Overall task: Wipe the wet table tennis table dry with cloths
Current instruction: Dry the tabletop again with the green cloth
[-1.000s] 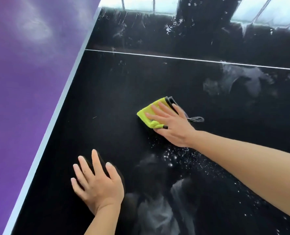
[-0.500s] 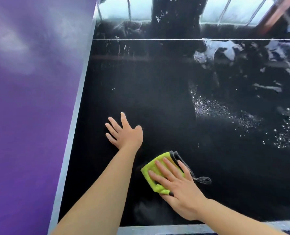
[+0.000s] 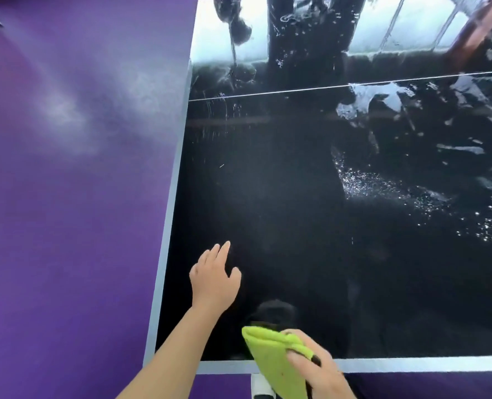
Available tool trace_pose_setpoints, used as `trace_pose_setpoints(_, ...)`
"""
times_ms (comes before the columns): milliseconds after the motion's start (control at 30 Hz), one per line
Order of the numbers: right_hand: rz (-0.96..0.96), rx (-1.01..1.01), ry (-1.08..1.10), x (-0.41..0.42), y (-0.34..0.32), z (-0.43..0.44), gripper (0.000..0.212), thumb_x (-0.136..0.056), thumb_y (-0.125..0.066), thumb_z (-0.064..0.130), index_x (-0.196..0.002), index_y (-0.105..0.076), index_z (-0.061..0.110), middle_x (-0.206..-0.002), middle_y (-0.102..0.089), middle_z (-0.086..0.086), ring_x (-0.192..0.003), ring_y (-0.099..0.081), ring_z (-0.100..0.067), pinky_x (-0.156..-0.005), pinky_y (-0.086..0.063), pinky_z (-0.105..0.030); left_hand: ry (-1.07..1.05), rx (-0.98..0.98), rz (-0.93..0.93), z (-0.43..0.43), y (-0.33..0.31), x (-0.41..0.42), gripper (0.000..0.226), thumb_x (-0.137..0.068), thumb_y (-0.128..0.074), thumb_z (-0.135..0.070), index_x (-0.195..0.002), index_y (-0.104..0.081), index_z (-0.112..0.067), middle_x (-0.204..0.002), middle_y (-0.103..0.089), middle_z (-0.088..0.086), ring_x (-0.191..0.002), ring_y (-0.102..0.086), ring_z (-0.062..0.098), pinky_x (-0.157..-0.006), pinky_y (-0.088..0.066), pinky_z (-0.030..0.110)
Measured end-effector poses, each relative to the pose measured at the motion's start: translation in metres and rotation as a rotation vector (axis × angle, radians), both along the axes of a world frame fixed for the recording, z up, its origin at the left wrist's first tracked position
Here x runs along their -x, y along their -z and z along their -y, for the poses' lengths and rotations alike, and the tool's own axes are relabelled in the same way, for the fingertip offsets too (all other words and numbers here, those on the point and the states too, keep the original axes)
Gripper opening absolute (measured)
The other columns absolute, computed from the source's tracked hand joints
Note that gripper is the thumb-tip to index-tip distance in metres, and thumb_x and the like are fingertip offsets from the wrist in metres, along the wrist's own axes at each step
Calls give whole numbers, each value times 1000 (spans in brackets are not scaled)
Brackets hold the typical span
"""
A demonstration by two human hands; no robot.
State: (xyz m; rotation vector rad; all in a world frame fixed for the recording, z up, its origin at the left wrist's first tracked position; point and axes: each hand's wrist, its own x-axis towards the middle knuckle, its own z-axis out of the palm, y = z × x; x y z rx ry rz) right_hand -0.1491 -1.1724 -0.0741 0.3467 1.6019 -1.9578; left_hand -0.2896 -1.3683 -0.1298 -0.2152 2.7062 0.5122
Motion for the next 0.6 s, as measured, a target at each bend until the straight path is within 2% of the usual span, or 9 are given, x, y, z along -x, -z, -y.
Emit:
trace_pose_setpoints(67,78,105,241,30,-13,-10,24,-73,-73,28,-96,-78,25,-97,-76,-4,-97,-70,-25,-89,-51,-37,13,66,41,-5,-1,22,67,-103,-39,-49,-161,-11,-31,-169,-7,-3,-156,-2,25,-124,-8,45)
trace_pose_setpoints(133,191,167,462,64,-16,-29,21,-89,-65,20,-106,-75,20,-106,-76,-9,-100,-72,-32,-94,-52,-48,-1,82,67,-9,2,53,69,-103,-34,-53,-161,-7,-27,-170,0,-3,-156,5,27,-125,-2,47)
trace_pose_setpoints(200,240,212,557,108,-21,-54,25,-98,-54,19,-118,-69,16,-111,-75,-10,-102,-72,-31,-94,-52,-50,-23,109,81,-14,6,92,72,-103,-33,-55,-162,-5,-24,-170,2,-2,-156,6,28,-125,-1,49)
trace_pose_setpoints(267,233,223,598,152,-25,-85,31,-100,-49,19,-127,-64,12,-119,-72,-10,-110,-69,-29,-97,-51,-49,-64,135,88,-21,8,134,74,-102,-34,-55,-162,-3,-22,-170,3,-3,-156,5,28,-125,-2,50)
trace_pose_setpoints(433,212,230,569,234,-34,-155,34,-102,-46,20,-129,-63,12,-122,-71,-7,-113,-68,-26,-91,-53,-49,-181,132,105,-39,5,223,75,-101,-39,-52,-162,-3,-26,-170,4,-5,-156,2,28,-123,-5,57)
trace_pose_setpoints(600,202,153,515,283,-28,-188,31,-102,-48,19,-129,-64,14,-119,-72,-6,-110,-69,-26,-91,-56,-49,-258,100,127,-48,6,242,72,-101,-40,-44,-161,-5,-27,-169,3,-10,-156,5,27,-122,-6,62)
